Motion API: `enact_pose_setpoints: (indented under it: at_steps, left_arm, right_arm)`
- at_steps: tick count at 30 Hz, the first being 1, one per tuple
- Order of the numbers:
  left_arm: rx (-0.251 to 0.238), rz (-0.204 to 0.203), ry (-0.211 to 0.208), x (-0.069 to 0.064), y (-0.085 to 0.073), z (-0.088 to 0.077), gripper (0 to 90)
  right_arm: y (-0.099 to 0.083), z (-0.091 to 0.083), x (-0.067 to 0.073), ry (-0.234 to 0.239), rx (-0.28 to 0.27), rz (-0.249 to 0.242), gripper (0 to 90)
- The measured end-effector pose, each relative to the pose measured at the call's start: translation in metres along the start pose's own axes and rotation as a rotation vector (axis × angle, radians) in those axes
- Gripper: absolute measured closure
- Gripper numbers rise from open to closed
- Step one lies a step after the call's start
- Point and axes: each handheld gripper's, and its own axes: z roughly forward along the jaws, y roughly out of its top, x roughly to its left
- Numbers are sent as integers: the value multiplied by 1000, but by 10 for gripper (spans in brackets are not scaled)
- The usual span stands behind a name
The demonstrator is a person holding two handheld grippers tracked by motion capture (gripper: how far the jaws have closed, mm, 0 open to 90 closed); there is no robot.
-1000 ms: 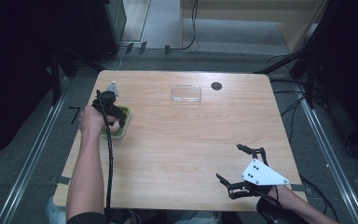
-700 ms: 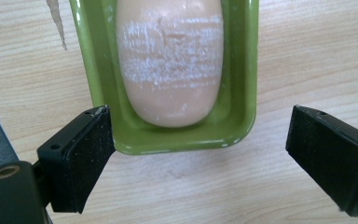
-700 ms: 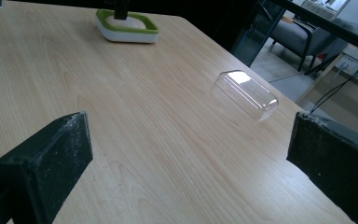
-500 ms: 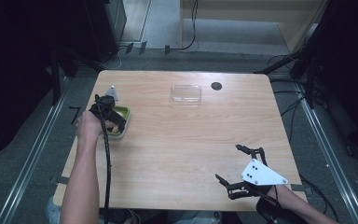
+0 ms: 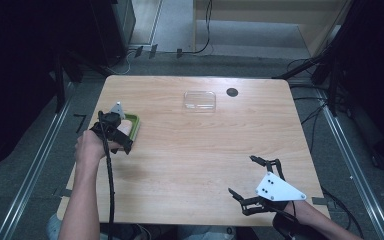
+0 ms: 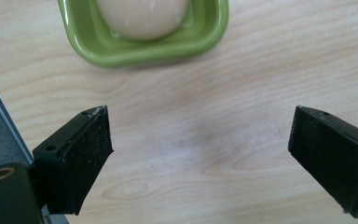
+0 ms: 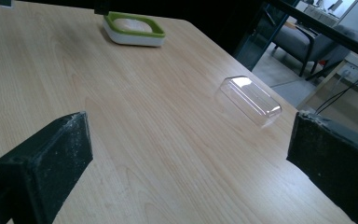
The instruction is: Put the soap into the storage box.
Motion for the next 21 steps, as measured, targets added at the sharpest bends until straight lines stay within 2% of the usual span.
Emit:
enact_pose_setpoints:
  at_steps: [4,10,15,21]
  left_arm:
    - [0,4,-9,-3,-16,3,64]
    - [-3,11,1,-9,-28,5,62]
    - [-6,37,4,-19,-40,9,61]
    - [20,72,0,-33,-55,24,46]
  right_arm:
    - [1,1,0,7,-1,-6,0]
    - [1,1,0,6,-5,-9,0]
    - [1,1,0,4,-6,-12,0]
    - [0,0,1,1,-4,-11,0]
